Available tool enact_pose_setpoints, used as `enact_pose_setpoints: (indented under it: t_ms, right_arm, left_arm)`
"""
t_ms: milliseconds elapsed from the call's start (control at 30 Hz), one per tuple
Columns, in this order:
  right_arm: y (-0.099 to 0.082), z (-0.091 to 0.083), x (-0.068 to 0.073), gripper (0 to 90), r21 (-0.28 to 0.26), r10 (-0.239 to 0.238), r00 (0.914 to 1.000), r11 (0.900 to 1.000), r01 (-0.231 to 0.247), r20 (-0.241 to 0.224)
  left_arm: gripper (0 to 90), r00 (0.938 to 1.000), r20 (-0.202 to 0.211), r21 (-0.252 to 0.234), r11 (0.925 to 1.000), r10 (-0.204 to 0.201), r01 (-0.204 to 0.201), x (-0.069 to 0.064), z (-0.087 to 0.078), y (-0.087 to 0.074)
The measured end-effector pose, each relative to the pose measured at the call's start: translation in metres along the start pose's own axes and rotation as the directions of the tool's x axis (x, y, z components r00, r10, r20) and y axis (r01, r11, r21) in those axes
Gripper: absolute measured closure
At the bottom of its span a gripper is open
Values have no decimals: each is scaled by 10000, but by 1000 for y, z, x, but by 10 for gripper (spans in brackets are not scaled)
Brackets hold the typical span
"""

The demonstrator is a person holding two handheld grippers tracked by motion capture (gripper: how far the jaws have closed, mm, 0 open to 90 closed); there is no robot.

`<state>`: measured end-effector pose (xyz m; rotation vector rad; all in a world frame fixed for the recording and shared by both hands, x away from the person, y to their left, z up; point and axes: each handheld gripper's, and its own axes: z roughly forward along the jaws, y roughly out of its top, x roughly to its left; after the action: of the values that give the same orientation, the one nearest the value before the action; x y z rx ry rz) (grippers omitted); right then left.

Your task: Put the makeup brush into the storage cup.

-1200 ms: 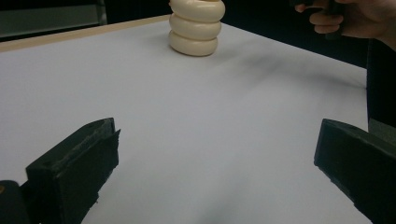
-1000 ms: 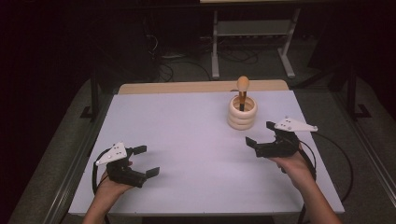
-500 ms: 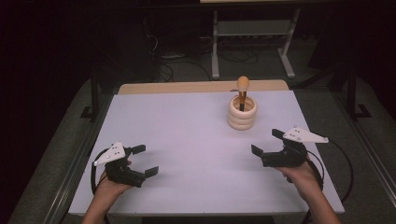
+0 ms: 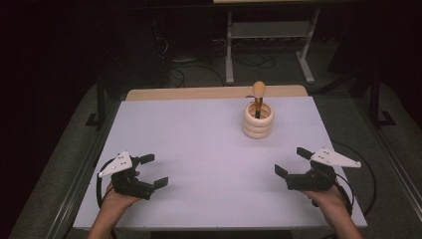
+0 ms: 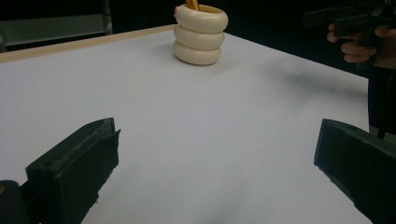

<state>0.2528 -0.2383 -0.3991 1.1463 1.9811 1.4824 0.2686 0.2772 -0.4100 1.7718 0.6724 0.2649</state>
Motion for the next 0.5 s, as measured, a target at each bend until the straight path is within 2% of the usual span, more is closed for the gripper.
enact_pose_setpoints:
  t_ms: [167, 500]
  right_arm:
    - [-13, -7, -1, 0, 53, 11, 10000, 10000, -11, -33]
    - [-22, 1, 1, 0, 378, -366, 9992, 9986, 371, -146]
  left_arm:
    - [0, 10000, -47, -78, 10000, -13, 13, 1, -2, 0]
    - [0, 9999, -130, -133, 9999, 46, -48, 1, -4, -3]
